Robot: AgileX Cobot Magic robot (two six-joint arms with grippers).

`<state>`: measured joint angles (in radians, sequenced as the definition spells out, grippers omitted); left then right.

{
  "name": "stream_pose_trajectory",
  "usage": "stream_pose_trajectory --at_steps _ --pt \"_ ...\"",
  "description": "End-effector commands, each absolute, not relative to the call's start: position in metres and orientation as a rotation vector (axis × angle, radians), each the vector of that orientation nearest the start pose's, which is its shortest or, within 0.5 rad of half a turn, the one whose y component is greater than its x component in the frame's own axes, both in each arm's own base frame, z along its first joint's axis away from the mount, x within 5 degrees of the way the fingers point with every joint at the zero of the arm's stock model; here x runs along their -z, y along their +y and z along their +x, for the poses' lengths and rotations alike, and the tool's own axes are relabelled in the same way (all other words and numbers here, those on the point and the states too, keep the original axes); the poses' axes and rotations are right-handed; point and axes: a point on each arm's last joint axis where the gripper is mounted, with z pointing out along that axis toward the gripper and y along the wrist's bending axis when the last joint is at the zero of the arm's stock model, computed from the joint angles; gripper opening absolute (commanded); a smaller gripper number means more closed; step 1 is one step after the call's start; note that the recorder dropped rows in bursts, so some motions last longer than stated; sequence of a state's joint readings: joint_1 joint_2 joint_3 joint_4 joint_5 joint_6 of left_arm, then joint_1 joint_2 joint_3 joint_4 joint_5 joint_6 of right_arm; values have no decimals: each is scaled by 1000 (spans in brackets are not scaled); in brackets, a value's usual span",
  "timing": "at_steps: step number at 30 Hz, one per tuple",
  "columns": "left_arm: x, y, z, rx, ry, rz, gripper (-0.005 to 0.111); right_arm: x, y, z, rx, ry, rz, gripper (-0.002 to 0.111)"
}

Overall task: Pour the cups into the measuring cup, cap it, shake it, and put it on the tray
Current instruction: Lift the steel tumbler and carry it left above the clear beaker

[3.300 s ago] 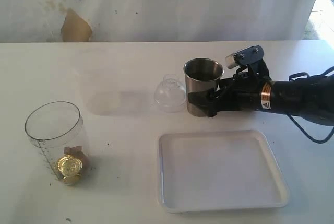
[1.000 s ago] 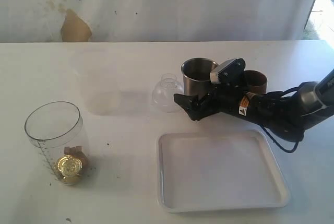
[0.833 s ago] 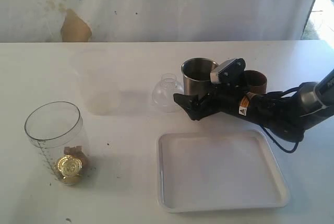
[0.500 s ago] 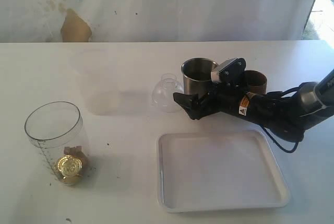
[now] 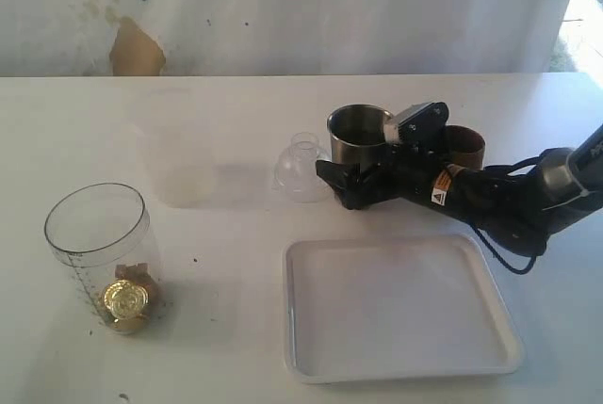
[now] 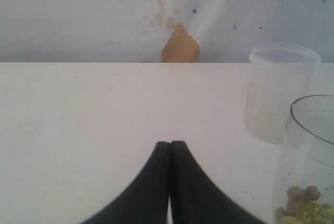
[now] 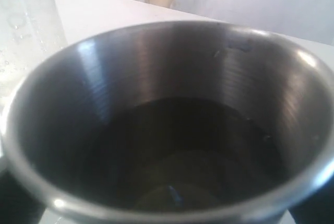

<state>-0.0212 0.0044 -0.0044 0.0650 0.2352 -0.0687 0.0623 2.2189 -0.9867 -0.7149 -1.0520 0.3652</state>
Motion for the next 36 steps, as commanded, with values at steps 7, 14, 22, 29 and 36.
stream_pose_trajectory --at_steps 7,14,22,29,36 --pt "-192 0 56 9 1716 2 0 -95 78 395 -580 1652 -516 105" --pt "-192 0 56 9 1716 2 0 -92 77 395 -568 1683 -516 105" --pt "-192 0 56 9 1716 2 0 -91 77 395 -562 1694 -517 100" --pt "-192 0 56 9 1716 2 0 -94 78 395 -578 1662 -514 74" --pt "-192 0 56 9 1716 2 0 -101 79 394 -608 1598 -512 24"
